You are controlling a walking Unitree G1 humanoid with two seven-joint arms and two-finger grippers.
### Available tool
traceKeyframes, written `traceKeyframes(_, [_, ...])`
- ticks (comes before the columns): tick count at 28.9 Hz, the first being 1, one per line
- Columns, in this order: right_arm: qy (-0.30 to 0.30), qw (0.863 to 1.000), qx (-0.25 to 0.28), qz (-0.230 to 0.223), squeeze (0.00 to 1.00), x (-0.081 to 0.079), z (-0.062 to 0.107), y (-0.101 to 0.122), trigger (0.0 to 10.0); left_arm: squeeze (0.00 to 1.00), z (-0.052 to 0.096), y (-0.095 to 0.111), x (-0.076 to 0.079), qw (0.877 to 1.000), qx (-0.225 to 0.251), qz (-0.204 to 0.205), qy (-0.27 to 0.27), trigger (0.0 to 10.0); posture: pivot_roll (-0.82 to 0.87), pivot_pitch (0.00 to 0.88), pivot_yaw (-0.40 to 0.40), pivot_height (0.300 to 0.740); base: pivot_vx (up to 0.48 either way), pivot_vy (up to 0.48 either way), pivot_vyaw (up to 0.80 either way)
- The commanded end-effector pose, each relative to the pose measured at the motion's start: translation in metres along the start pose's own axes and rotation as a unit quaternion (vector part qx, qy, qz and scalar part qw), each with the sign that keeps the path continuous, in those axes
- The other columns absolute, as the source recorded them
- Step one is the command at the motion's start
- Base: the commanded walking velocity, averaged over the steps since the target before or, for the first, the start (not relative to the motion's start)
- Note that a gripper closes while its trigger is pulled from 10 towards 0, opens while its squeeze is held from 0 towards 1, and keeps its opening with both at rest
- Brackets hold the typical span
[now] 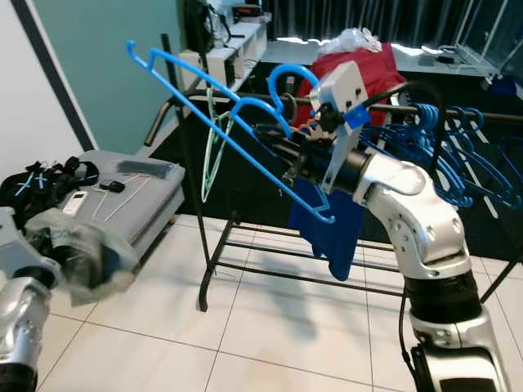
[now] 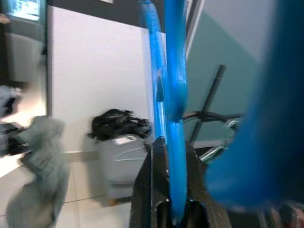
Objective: Hang hanger
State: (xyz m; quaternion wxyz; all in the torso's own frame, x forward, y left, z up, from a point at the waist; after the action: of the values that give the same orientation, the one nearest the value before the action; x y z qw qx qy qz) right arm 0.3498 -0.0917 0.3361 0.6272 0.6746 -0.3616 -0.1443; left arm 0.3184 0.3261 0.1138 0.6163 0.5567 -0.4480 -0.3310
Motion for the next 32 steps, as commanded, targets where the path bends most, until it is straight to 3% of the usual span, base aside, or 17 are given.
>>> traceKeyframes(1, [-0.056,0.998,0.007,0.034,0.00,0.014,-0.011,0.024,10.0,0.00,0.003,-0.014,0.009,1.000,-0.014,-0.008,-0.010,0.0,0.01,0.000,0.035,0.740,0.000,0.000,0.00])
traceKeyframes(4, [-0.106,0.989,0.071,0.079,0.00,0.020,-0.033,0.091,10.0,0.00,0.010,-0.030,0.032,0.996,-0.026,-0.072,-0.049,0.0,0.00,0.000,0.056,0.740,0.000,0.000,0.00])
traceKeyframes(5, [-0.106,0.989,0.071,0.079,0.00,0.020,-0.033,0.091,10.0,0.00,0.010,-0.030,0.032,0.996,-0.026,-0.072,-0.049,0.0,0.00,0.000,0.056,0.740,0.000,0.000,0.00])
traceKeyframes(6, [-0.113,0.985,0.099,0.088,0.00,0.018,-0.037,0.114,10.0,0.00,0.013,-0.033,0.041,0.993,-0.024,-0.093,-0.066,0.0,0.00,0.000,0.058,0.740,0.000,0.000,0.00])
traceKeyframes(7, [-0.113,0.985,0.099,0.088,0.00,0.018,-0.037,0.114,10.0,0.00,0.013,-0.033,0.041,0.993,-0.024,-0.093,-0.066,0.0,0.00,0.000,0.058,0.740,0.000,0.000,0.00])
traceKeyframes(8, [-0.112,0.983,0.114,0.092,0.00,0.015,-0.039,0.125,10.0,0.00,0.016,-0.035,0.046,0.992,-0.024,-0.098,-0.080,0.9,0.01,0.000,0.060,0.740,0.000,0.000,0.00])
traceKeyframes(9, [-0.110,0.982,0.122,0.093,0.00,0.013,-0.039,0.130,10.0,0.00,0.019,-0.036,0.050,0.991,-0.024,-0.100,-0.088,0.9,0.01,0.000,0.060,0.740,0.000,0.000,0.00])
traceKeyframes(10, [-0.110,0.981,0.128,0.095,0.00,0.010,-0.041,0.135,10.0,0.00,0.022,-0.036,0.054,0.990,-0.022,-0.099,-0.097,1.8,0.01,0.000,0.062,0.740,0.000,0.000,0.00])
traceKeyframes(15, [-0.112,0.980,0.133,0.094,0.00,0.008,-0.043,0.140,10.0,0.00,0.022,-0.032,0.056,0.990,-0.013,-0.098,-0.099,3.6,0.01,0.000,0.059,0.740,0.000,0.000,0.00])
traceKeyframes(16, [-0.112,0.980,0.135,0.090,0.00,0.007,-0.044,0.141,10.0,0.00,0.021,-0.031,0.058,0.990,-0.010,-0.101,-0.102,4.4,0.01,0.000,0.061,0.740,0.000,0.000,0.00])
traceKeyframes(23, [-0.123,0.980,0.135,0.082,0.00,0.009,-0.050,0.147,10.0,0.00,0.021,-0.028,0.065,0.988,0.002,-0.108,-0.109,5.2,0.01,0.000,0.062,0.740,0.000,0.000,0.00])
traceKeyframes(32, [-0.144,0.978,0.128,0.085,0.00,0.015,-0.049,0.146,10.0,0.00,0.020,-0.023,0.068,0.988,0.010,-0.106,-0.110,5.2,0.01,0.000,0.060,0.740,0.000,0.000,0.00])
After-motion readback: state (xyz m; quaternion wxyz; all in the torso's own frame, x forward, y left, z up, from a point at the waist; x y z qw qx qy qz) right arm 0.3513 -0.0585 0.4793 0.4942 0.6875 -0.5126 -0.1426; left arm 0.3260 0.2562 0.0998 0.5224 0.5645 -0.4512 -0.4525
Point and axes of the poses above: a point about 5 cm out from each wrist's last joint towards the gripper, its own z axis pointing back from the gripper into the wrist, its own y axis along the axis of the wrist's last joint, x = y × z, the point moved 4 cm from there along -z, pointing out of the wrist towards the gripper, and after that the axes turned 2 degrees about -z, right-handed, at the moved point
